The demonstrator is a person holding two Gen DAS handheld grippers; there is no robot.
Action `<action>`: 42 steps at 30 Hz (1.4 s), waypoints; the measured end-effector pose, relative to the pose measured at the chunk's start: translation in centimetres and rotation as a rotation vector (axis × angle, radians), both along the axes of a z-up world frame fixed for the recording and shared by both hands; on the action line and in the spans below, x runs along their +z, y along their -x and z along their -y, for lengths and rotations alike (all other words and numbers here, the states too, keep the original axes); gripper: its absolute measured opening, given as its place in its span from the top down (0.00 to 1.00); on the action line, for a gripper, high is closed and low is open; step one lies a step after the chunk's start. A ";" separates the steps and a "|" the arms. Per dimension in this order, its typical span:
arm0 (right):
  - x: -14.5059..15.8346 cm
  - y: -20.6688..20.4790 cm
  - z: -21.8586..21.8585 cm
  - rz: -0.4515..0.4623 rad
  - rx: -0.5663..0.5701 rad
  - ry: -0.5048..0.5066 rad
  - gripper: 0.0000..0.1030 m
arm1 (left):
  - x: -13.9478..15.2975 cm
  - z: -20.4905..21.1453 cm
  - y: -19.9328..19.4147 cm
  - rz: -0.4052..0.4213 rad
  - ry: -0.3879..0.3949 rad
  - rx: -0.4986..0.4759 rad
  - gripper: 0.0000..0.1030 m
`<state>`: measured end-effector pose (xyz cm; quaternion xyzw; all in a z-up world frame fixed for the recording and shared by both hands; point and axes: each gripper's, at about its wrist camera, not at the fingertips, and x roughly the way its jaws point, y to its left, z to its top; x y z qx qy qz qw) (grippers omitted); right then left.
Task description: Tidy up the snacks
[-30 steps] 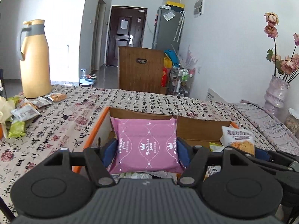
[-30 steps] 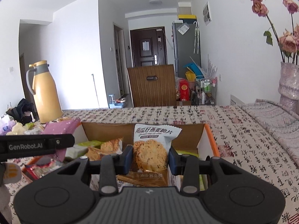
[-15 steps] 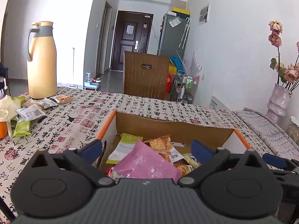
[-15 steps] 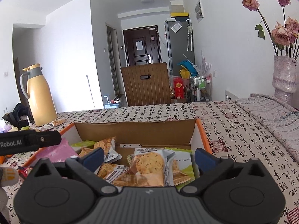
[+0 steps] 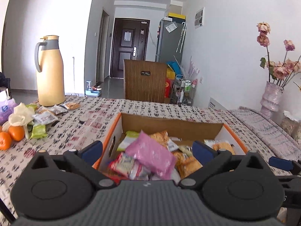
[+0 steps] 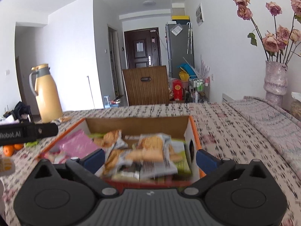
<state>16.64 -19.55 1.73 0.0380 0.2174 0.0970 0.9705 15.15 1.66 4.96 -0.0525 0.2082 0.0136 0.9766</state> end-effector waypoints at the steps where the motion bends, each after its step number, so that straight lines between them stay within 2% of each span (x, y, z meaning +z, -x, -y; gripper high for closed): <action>1: -0.2 0.8 0.1 -0.007 0.000 0.003 0.00 | -0.1 0.0 0.7 -0.005 0.000 -0.001 0.00; 7: -1.0 5.2 1.1 -0.038 0.000 0.004 0.00 | -1.2 -0.2 4.8 -0.033 -0.011 -0.016 0.00; 20: -3.4 10.8 0.5 -0.119 0.044 0.014 0.00 | -4.1 -0.6 10.5 -0.125 -0.007 -0.047 0.00; 42: -3.4 12.5 0.9 -0.123 0.035 0.020 0.00 | -4.6 -0.7 12.2 -0.139 -0.001 -0.057 0.00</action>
